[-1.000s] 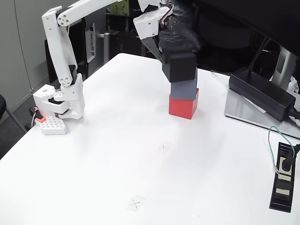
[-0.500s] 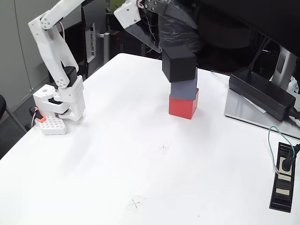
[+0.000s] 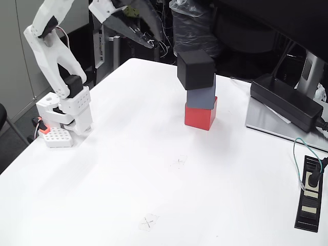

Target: Stack the three blocks in an ordered color.

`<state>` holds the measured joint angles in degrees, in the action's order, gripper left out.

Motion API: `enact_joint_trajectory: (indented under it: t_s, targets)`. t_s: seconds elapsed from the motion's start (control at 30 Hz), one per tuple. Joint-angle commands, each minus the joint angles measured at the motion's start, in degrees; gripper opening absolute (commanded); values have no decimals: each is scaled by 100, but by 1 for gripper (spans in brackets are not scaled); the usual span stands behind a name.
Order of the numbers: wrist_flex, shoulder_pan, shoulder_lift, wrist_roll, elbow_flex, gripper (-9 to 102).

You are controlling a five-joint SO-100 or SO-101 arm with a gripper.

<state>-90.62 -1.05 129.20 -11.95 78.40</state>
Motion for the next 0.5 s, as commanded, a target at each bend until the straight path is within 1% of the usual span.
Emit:
enact_joint_trajectory:
  t_s: [0.0,0.17,0.33,0.4,0.47]
  targets:
    - [0,-35,149,-26,-123,-1]
    - [44,-26,387,-35,185,0]
    - [141,35,2013,26,1424,0]
    - [448,53,2804,26,2127,0]
    - [1002,53,3551,35,2900,0]
